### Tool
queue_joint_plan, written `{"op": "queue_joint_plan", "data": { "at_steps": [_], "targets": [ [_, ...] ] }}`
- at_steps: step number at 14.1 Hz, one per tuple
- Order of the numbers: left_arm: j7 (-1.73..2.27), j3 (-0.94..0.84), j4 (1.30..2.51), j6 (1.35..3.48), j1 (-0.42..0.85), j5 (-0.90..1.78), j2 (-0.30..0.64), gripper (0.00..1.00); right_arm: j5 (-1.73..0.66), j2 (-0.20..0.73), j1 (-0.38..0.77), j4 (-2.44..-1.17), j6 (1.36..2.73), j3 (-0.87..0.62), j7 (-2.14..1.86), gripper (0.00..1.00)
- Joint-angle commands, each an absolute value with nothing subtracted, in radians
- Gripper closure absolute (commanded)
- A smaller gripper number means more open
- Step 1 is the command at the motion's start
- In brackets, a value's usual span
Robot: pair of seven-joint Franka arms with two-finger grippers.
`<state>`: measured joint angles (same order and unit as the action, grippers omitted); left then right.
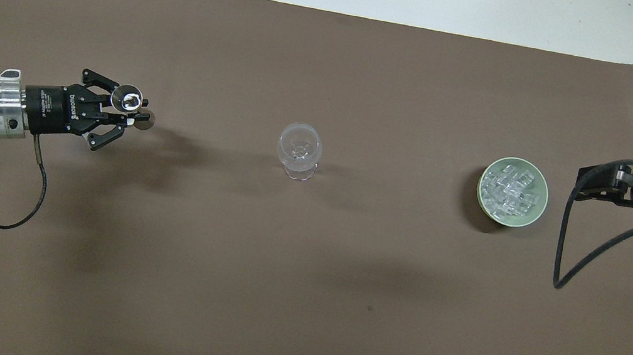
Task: Pour wine and add ice with both arms
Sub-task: 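Lift and carry the bottle with the left gripper toward the wine glass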
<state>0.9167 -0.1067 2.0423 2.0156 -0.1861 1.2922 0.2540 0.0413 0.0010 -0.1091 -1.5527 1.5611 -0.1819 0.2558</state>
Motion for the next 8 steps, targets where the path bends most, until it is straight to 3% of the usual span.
{"op": "queue_joint_plan", "data": {
  "at_steps": [1,8],
  "targets": [
    [0.979,-0.095,2.051,2.043,-0.150,1.305,0.215,1.00,0.020,-0.020,-0.129,-1.575,1.560,-0.190,0.230,0.00],
    [1.158,-0.103,2.013,2.182,-0.020,1.302,0.172,1.00,0.020,-0.020,-0.129,-1.575,1.560,-0.190,0.230,0.00]
  ]
}}
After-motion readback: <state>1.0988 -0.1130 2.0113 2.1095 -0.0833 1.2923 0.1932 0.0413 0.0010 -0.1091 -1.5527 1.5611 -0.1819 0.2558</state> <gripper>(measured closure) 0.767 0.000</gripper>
